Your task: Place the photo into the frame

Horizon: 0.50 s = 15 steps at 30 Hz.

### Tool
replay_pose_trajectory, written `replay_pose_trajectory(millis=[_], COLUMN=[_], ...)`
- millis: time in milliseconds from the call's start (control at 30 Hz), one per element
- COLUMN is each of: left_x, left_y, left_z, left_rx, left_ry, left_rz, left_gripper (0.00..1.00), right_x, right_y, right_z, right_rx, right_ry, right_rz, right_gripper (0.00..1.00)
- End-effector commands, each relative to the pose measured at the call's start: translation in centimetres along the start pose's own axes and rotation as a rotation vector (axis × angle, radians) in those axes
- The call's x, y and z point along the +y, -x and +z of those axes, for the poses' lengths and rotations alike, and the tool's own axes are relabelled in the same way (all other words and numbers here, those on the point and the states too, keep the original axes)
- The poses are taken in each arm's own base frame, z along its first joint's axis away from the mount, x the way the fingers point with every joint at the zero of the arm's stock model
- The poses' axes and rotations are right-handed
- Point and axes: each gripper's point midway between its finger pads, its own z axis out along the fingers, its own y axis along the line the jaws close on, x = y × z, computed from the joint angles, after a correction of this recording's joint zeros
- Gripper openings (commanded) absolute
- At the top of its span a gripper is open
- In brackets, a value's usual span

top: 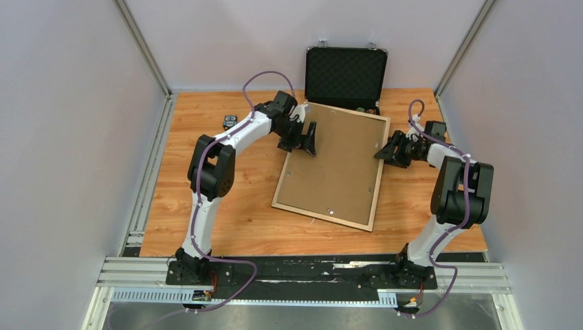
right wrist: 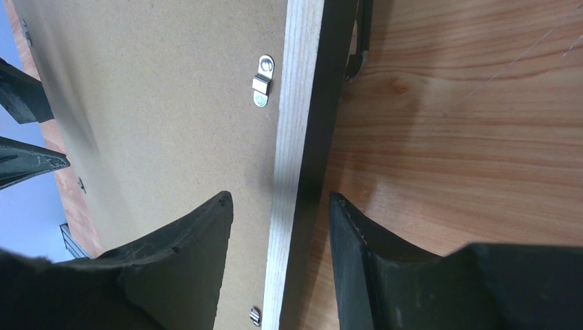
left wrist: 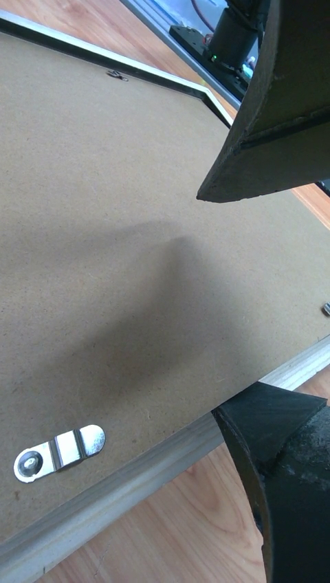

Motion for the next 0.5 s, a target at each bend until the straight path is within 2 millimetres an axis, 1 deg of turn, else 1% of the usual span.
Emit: replay_pose_trajectory(millis=[0,367,467], left_x=[-0.53,-0.28,-0.54], left_y=[0.78,0.90,0.77], left_z=[-0.18,-0.65,-0.55], left_rx=[-0.015,-0.011,-0.006], left_ry=[0.005,0.063,0.062], left_rz=[0.060,0.107,0.113], left_gripper=[1.00,1.00,1.00], right_x=[0.59,0.44,0.42], right_y=[0.68,0.53,0.50], right_z=[0.08,0.19,0.22], right_rx=[-0.019,-0.015,-0.013], right_ry=[0.025,0.022,0.022], right_rz=[-0.019,-0.015,-0.013], right_gripper=[0.52,0.52,0.52])
